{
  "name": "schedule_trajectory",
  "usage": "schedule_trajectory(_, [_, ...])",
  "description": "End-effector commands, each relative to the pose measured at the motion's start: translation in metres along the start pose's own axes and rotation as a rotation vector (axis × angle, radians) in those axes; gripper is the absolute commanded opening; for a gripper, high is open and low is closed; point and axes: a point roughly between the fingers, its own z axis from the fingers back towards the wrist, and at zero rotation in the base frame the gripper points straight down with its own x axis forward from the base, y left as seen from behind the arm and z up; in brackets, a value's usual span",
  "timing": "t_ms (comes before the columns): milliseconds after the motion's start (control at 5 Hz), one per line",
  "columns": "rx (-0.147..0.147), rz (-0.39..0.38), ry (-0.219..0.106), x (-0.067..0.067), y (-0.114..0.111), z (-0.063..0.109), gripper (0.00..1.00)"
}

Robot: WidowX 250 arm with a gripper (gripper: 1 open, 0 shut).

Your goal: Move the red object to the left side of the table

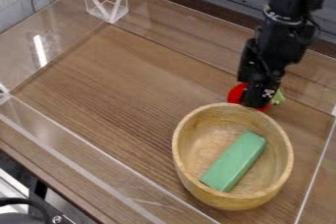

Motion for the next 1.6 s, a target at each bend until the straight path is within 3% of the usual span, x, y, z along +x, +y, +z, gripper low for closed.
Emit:
schedule_trajectory(0, [0.051,-0.017,-0.044,0.008,0.005,0.012,1.00])
schedule_trajectory(600, [0.081,-0.019,-0.082,0.007,0.007,0.003,1.00])
schedule_trajectory(1400, [0.109,-0.015,-0.124,-0.002,0.004,0.012,1.00])
